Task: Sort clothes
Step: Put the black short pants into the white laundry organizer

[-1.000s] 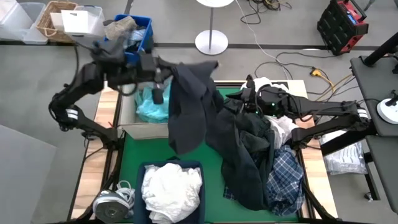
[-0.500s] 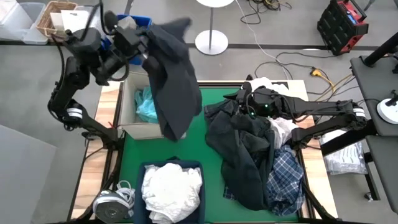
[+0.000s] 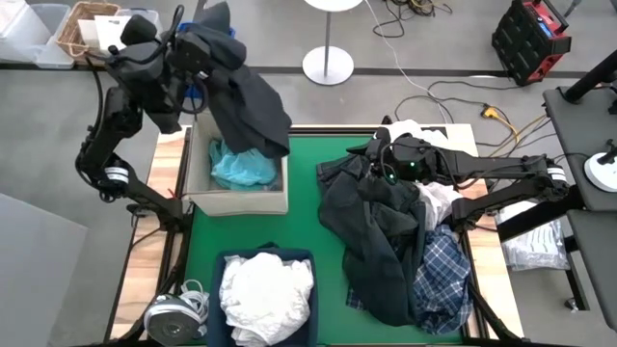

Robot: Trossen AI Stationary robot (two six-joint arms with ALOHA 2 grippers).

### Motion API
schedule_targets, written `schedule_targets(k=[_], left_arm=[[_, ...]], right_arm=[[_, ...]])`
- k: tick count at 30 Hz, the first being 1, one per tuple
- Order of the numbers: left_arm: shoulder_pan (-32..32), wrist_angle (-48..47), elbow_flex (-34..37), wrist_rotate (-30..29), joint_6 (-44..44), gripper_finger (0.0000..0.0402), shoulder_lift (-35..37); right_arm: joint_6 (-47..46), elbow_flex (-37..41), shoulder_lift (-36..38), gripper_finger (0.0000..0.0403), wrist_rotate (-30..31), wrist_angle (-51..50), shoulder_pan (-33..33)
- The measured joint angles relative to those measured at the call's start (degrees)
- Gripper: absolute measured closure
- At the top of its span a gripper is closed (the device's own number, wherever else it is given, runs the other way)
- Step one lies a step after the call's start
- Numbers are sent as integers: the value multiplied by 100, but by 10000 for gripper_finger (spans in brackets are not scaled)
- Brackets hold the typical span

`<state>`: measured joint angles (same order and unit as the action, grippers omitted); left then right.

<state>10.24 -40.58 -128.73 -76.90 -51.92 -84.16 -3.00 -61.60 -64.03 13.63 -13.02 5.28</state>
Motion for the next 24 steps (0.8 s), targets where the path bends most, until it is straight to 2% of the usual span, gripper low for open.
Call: schedule_targets(k=[5,7,10,13,16,21,24], left_arm=[[-4,158,-71,671,-49,402,10],[-2,176,-102,425,-480,401,-11],[178,13,-102,-371,-1164,401,-86],[330,-904,-98,-304,-1184,401,-95],[539,-1558,-96,34,-691,401,-135],[814,-2414,-87,1335,364,401,-247],[844,-2695,-87,1714,1023,401,-323]], right_arm=[[-9,0,0,140,0,0,0],[-8,0,0,141,0,-2,0],[-8,0,0,146,0,-2,0],[-8,0,0,151,0,-2,0],[-8,0,0,154,0,0,0],[-6,0,0,149,0,-1,0],[-45,0,0,144,0,-5,0]])
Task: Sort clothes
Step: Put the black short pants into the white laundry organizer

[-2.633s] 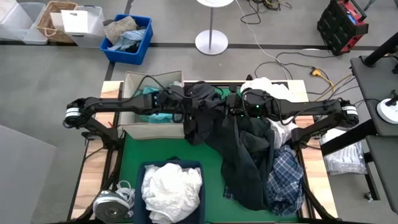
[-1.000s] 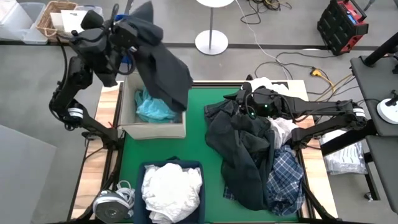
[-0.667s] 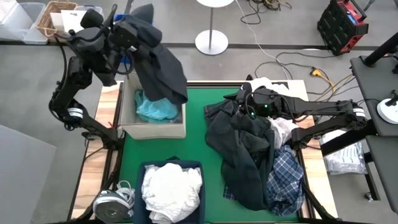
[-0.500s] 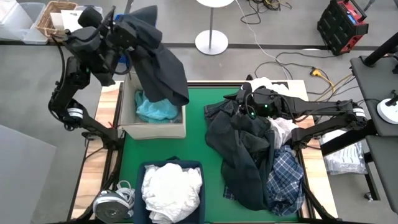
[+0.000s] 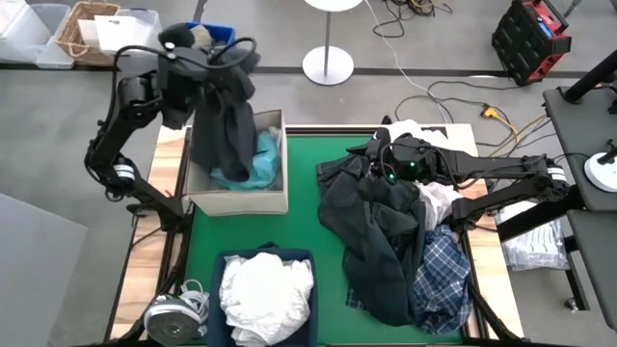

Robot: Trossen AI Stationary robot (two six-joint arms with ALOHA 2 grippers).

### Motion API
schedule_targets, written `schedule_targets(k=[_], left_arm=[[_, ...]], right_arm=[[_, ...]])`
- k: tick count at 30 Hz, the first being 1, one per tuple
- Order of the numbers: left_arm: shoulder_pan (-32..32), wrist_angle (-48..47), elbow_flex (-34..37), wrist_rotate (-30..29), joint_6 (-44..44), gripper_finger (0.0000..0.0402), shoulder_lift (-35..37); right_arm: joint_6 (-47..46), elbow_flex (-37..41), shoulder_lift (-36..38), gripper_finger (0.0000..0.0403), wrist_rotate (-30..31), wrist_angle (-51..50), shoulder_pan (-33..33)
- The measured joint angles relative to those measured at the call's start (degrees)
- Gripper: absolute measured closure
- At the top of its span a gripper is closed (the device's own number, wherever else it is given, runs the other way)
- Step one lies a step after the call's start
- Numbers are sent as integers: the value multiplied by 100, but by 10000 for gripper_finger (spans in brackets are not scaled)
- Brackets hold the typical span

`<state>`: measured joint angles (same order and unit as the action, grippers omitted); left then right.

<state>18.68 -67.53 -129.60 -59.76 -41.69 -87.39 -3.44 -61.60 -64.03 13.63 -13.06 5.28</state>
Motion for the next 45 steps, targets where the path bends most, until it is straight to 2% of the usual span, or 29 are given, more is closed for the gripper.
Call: schedule_targets(k=[3,8,10,15,21,23,25,27,29,33,37,45], left_arm=[[6,-265,0,327,850,401,-74],[43,-1119,0,1997,1889,400,-132],[45,-1485,0,2315,2205,400,-192],[111,-2261,0,2230,2707,400,-320],[284,-2247,56,1132,2732,400,-475],[392,-2243,115,1414,2732,400,-506],[487,-2241,233,2372,2728,400,-516],[558,-2211,464,3404,2629,400,-505],[582,-2200,780,3955,2520,400,-478],[661,-2223,1623,4057,2307,400,-324],[838,-2130,2480,4593,2071,400,-200],[1337,-1205,3500,4603,1821,400,-170]], right_arm=[[-1,3,0,141,0,-30,0],[0,29,0,145,-1,-31,0],[0,39,0,149,0,-30,0],[0,106,0,156,0,-28,0],[-10,184,0,150,0,5,0],[-46,200,0,147,0,5,0],[-49,228,0,145,0,4,0],[-57,249,0,145,0,-1,0],[-57,266,0,147,0,-3,0],[-63,286,0,154,0,3,0],[-66,289,0,156,0,3,0],[-114,291,0,147,0,42,0]])
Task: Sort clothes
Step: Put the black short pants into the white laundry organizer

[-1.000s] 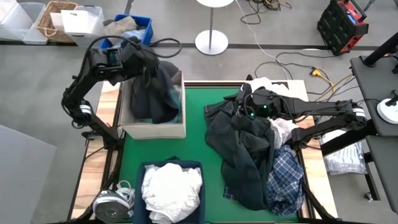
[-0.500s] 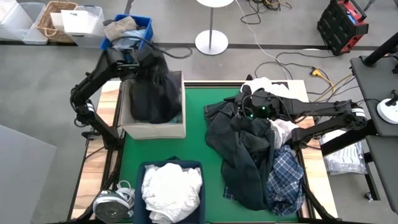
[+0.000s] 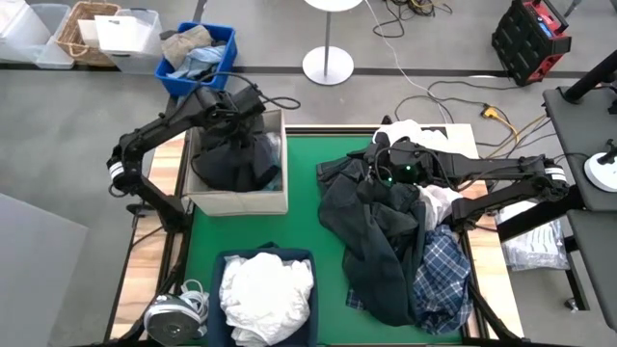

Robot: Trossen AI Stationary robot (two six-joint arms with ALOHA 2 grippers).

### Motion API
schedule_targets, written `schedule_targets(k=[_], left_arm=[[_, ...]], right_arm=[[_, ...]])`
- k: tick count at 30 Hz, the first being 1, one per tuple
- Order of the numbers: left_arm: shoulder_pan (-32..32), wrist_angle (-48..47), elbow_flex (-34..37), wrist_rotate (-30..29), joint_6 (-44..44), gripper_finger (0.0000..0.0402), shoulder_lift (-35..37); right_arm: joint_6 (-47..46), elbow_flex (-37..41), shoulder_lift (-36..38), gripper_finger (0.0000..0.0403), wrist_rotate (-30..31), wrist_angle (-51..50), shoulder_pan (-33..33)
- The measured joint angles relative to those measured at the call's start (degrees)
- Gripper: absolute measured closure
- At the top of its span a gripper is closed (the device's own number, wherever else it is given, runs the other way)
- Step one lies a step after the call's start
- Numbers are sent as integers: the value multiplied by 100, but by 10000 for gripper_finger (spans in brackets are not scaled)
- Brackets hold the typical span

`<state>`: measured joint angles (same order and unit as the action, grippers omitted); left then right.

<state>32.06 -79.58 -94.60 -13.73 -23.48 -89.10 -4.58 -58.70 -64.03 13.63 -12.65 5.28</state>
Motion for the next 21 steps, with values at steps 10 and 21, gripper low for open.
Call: schedule_targets(k=[10,21], left_arm=[[235,538,202,744,260,372,-3],[235,180,-76,87,240,224,11]], right_arm=[[-46,0,0,158,0,7,0],[-43,2,0,147,0,4,0]])
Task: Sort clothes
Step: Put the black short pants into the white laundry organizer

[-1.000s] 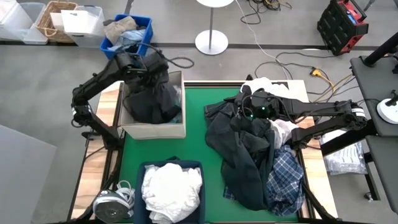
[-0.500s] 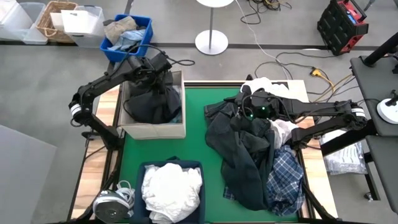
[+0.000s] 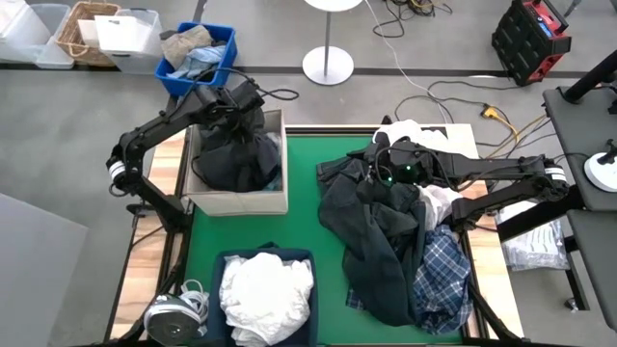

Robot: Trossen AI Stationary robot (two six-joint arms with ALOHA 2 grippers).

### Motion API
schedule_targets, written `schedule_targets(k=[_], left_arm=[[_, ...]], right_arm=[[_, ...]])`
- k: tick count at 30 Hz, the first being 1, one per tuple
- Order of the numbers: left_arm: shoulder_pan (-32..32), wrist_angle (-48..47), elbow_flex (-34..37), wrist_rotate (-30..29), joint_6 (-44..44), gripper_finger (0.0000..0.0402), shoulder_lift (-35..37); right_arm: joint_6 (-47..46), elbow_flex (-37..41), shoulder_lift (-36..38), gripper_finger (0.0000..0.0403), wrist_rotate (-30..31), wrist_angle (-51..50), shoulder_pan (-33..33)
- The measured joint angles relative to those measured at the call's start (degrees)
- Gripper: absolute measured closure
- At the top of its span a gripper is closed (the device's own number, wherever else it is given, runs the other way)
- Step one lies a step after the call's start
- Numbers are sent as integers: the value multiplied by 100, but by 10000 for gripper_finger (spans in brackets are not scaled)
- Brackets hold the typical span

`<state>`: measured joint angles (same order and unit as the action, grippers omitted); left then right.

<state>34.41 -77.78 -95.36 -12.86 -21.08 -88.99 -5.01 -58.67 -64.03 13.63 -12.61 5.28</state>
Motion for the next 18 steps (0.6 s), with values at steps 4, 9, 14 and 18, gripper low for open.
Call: schedule_targets(k=[4,9,14,18], left_arm=[[-10,-115,-342,109,24,195,2],[-9,-336,-563,147,-70,178,7],[-7,-377,-754,142,-27,175,11],[-7,-417,-900,140,-26,175,13]], right_arm=[[1,30,0,152,0,1,0],[1,61,0,160,0,1,0],[12,68,0,157,13,7,0],[49,85,0,152,127,98,0]])
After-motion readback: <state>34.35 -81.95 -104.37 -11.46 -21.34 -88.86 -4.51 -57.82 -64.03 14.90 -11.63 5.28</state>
